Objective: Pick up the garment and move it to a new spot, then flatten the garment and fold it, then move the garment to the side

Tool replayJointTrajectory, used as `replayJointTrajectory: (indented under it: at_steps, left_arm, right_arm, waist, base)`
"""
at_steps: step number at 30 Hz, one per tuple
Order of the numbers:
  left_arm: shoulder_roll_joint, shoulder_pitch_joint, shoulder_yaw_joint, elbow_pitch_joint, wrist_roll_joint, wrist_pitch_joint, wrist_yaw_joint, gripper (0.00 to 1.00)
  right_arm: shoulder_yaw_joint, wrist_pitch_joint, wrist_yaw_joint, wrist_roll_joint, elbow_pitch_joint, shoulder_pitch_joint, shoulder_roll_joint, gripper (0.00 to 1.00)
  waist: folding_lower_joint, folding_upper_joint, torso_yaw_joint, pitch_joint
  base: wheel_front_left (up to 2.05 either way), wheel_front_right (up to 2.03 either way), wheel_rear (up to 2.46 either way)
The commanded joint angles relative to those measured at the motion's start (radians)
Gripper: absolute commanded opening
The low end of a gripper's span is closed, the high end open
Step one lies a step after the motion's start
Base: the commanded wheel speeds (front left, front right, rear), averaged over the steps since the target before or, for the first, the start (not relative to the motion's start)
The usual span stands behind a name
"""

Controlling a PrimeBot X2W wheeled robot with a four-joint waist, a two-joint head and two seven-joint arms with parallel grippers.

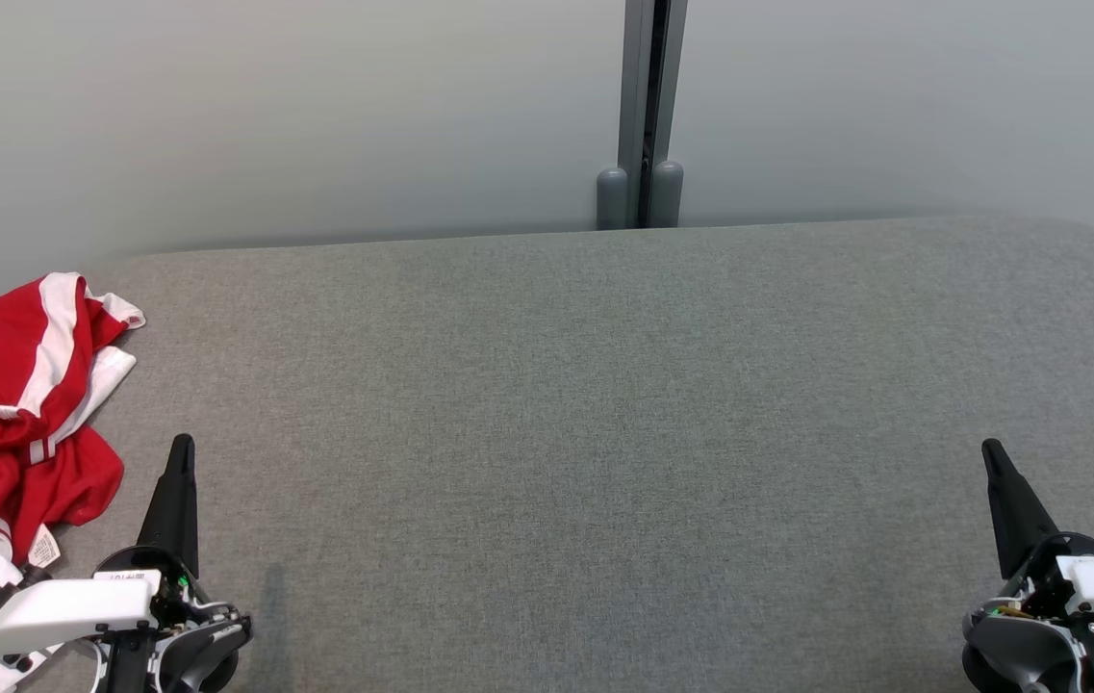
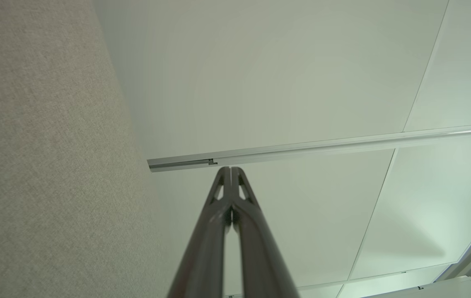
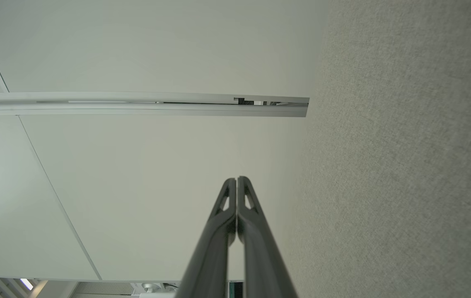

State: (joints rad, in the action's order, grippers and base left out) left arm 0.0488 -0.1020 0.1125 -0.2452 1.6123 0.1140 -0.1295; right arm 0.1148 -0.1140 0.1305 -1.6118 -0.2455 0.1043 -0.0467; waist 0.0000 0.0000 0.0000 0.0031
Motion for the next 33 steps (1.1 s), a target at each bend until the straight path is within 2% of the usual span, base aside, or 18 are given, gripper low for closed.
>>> replayJointTrajectory:
  at_steps: [1,33]
  left_arm:
    - [0.003,-0.016,0.003,0.000,0.001,0.003,-0.003,0.00]
    - [0.003,-0.016,0.003,0.000,0.001,0.003,-0.003,0.00]
  right_arm:
    - [0.000,-0.002,0.000,-0.002,0.002,0.009,-0.008,0.00]
    - [0.000,-0.002,0.000,-0.002,0.002,0.009,-0.008,0.00]
  waist:
    - [0.0000,0.0000,0.000,0.000]
    - [0.0000,0.0000,0.000,0.000]
  base:
    - [0.00,0.00,0.00]
    - [0.00,0.00,0.00]
